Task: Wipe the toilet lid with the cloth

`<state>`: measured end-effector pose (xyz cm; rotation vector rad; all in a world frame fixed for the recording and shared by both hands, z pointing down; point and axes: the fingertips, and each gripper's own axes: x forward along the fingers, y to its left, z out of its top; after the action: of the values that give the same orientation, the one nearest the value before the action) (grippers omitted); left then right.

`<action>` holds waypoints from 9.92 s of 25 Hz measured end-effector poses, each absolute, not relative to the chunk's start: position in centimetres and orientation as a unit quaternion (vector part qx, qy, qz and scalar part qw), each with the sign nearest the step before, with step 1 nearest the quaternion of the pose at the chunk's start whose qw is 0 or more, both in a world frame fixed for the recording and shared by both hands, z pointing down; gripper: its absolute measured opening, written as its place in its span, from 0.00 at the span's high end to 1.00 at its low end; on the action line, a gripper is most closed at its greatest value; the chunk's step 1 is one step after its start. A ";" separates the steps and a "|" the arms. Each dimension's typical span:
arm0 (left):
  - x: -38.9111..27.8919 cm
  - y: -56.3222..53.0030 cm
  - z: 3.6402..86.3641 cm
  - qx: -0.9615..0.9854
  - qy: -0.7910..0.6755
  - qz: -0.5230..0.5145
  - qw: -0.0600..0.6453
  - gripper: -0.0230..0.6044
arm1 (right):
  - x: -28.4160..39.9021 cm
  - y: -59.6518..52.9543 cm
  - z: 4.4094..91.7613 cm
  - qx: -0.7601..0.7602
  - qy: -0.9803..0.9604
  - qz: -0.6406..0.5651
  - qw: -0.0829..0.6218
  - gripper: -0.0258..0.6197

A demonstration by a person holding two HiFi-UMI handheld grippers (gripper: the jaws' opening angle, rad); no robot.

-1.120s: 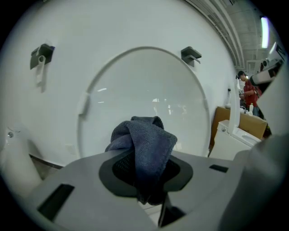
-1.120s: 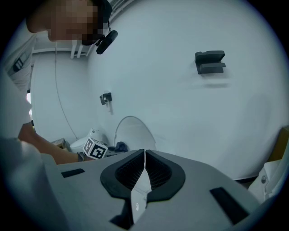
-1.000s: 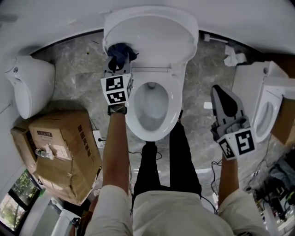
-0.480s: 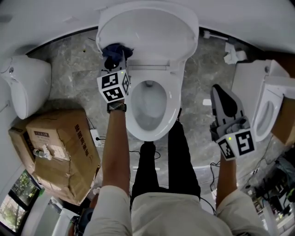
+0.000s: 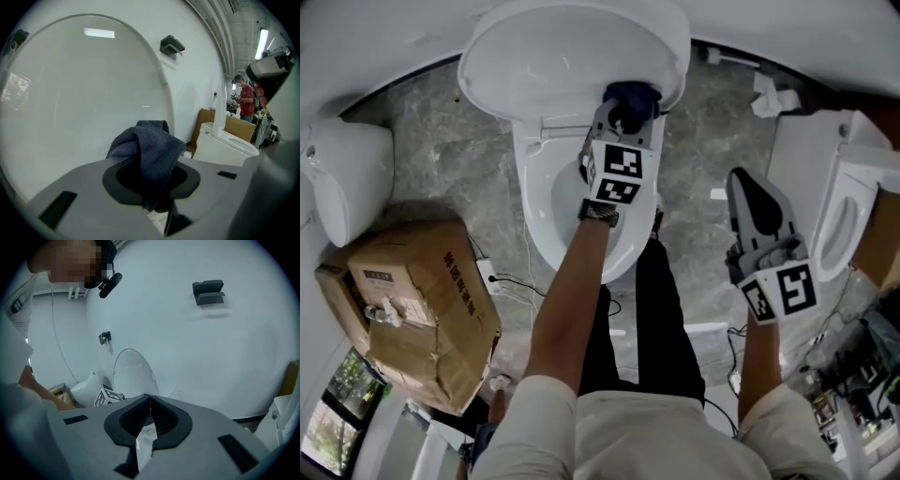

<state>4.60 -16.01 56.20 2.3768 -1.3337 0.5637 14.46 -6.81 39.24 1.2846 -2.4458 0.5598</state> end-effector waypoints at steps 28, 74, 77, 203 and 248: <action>-20.5 -12.2 60.0 0.716 -0.569 0.344 0.212 0.83 | 8.4 -13.8 36.0 0.375 -0.906 0.054 0.190 0.91; -18.7 6.4 29.7 0.799 -0.568 0.132 0.151 0.82 | 0.9 -0.1 36.3 0.133 -0.930 0.041 0.339 0.80; -19.0 8.1 30.1 0.803 -0.559 0.142 0.149 0.82 | 0.8 6.7 38.8 0.044 -0.924 0.075 0.373 0.74; -10.8 8.6 65.8 0.814 -0.445 0.301 0.221 0.82 | 7.1 16.9 46.9 0.428 -0.860 0.248 0.126 0.73; -4.1 28.3 67.9 0.774 -0.527 0.246 0.249 0.82 | 16.3 30.9 45.0 0.380 -0.884 0.225 0.156 0.73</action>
<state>-4.13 28.25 67.92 2.1093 -1.4353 0.6706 16.31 30.93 45.03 1.0878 -2.5304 0.6431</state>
